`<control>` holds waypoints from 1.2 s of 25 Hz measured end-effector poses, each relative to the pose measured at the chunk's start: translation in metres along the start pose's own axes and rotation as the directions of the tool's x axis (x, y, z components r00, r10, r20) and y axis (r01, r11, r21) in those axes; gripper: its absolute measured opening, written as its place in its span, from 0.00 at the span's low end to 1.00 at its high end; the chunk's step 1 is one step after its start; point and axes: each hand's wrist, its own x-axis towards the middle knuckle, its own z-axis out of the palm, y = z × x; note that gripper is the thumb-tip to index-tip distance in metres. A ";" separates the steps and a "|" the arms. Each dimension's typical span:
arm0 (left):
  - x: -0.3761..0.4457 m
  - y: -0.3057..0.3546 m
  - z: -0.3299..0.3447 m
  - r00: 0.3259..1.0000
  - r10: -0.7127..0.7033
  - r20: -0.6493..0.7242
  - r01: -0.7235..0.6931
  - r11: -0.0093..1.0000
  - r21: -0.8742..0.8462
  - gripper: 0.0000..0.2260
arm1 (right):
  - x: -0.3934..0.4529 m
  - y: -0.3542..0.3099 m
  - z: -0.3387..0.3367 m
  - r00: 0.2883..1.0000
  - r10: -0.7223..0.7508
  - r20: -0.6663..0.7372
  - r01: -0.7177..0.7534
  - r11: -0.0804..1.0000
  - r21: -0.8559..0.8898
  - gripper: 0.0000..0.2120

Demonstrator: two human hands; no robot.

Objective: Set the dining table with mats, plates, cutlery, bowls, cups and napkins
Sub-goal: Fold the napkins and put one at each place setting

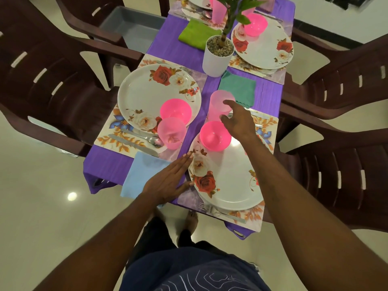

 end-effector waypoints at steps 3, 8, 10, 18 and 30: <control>-0.001 0.000 0.001 1.000 -0.002 -0.007 0.002 1.000 0.007 0.38 | -0.008 0.004 -0.007 0.968 0.118 -0.222 -0.073 0.977 0.201 0.25; 0.001 -0.003 0.003 1.000 0.010 -0.028 -0.010 1.000 -0.004 0.38 | -0.027 0.062 0.006 0.943 0.280 -0.182 -0.265 0.959 0.103 0.20; 0.001 -0.004 0.004 1.000 0.011 -0.027 -0.011 1.000 0.000 0.39 | -0.024 0.080 0.018 0.977 0.192 -0.091 -0.196 0.980 -0.038 0.20; 0.002 -0.004 0.005 0.999 0.026 -0.038 -0.026 1.000 0.013 0.38 | 0.003 0.094 0.038 0.997 0.006 -0.082 -0.032 0.943 -0.331 0.22; 0.002 -0.004 0.006 0.999 0.029 -0.045 -0.029 1.000 0.006 0.39 | 0.001 0.095 0.040 0.999 -0.019 -0.036 0.005 0.936 -0.351 0.23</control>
